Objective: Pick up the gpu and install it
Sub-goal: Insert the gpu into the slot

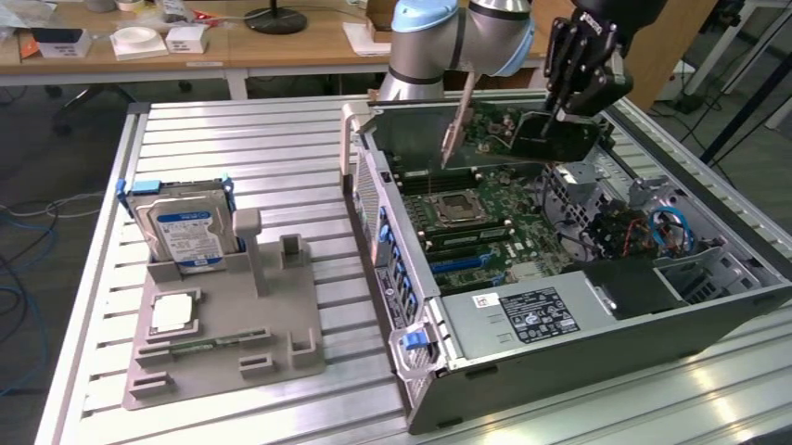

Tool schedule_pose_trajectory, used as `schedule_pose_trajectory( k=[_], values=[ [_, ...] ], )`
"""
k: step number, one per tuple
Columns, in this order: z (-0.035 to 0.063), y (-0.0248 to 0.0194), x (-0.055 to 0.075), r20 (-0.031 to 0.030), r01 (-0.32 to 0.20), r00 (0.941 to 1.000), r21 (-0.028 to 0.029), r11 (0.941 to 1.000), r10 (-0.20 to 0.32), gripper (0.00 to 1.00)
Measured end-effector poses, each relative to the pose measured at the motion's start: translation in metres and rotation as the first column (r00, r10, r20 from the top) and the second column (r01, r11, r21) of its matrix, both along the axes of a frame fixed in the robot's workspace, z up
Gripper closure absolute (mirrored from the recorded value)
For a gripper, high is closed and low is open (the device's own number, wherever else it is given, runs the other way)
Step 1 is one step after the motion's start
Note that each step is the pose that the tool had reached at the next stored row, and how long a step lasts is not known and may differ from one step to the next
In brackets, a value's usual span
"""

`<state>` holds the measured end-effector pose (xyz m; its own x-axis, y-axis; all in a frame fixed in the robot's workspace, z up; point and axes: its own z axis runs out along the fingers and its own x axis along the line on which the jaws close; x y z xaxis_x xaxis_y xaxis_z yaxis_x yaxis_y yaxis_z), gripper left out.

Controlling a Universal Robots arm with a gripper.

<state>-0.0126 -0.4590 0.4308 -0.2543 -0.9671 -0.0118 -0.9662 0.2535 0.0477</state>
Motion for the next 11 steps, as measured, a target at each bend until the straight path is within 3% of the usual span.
schedule_pose_trajectory(
  k=[1, 6, 11],
  values=[
    [0.0000, 0.0000, 0.0000, 0.0000, -0.074, 0.9973, 0.0000, 0.9973, 0.074, 0.74],
    [0.0000, 0.0000, 0.0000, 0.0000, -0.164, 0.9864, 0.0000, 0.9864, 0.164, 0.74],
    [0.0000, 0.0000, 0.0000, 0.0000, -0.253, 0.9674, 0.0000, 0.9674, 0.253, 0.74]
  ],
)
